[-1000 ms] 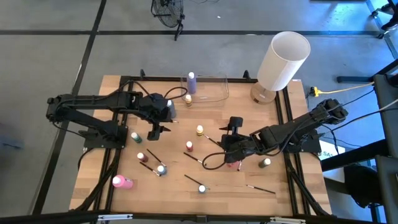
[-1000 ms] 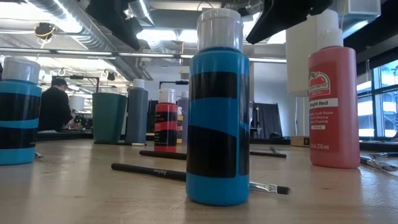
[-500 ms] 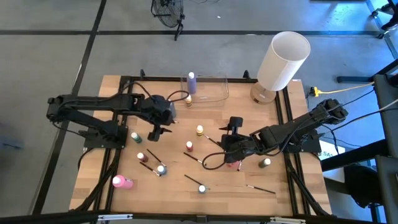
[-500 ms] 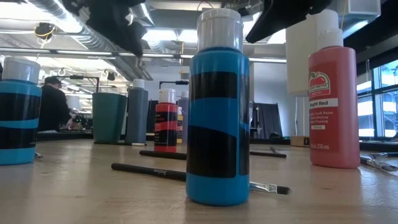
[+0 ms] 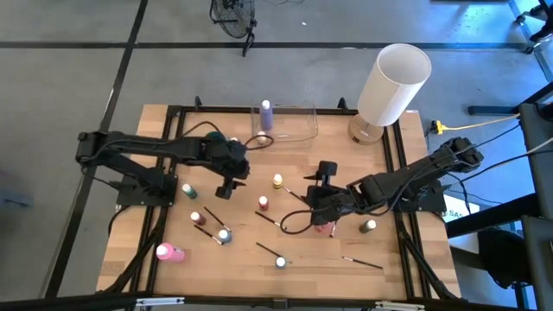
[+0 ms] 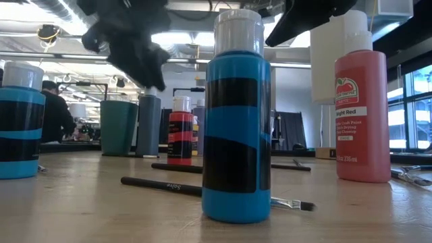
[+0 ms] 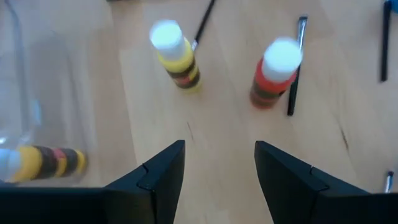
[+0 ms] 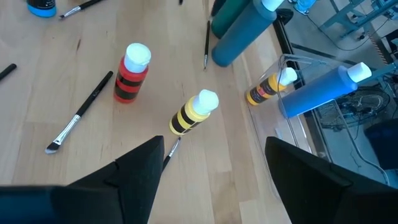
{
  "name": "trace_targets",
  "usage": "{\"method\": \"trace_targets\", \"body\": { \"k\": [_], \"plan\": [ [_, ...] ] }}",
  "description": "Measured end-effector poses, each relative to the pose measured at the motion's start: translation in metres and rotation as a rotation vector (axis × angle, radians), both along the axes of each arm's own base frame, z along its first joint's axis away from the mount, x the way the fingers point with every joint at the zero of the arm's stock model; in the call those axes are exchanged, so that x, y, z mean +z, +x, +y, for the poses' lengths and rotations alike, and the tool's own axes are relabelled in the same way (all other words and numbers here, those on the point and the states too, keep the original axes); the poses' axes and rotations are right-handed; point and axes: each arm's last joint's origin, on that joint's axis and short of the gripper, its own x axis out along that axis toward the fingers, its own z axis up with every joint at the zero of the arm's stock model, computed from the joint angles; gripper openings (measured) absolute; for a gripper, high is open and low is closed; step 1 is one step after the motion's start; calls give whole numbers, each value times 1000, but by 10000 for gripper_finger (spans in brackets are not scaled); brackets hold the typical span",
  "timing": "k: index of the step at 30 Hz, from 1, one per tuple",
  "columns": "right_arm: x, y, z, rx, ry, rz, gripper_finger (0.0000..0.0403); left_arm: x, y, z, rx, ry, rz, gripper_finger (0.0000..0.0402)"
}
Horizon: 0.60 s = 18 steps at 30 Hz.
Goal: Pick & Place Paint Supplies
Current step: Put the silver paint brush into the green cup
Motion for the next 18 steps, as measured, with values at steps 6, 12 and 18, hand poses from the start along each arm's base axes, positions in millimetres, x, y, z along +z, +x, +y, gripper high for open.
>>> {"method": "trace_targets", "body": {
  "k": [6, 12, 18],
  "plan": [
    [0, 0, 0, 0, 0, 0, 284, -23, 12, 11, 91, 81, 93, 189],
    [0, 0, 0, 2, 3, 1, 284, -42, 18, 26, 187, 26, 153, 189],
    [0, 0, 0, 2, 1, 5, 284, -57, 23, 30, 158, -38, 188, 187]
  ]
}}
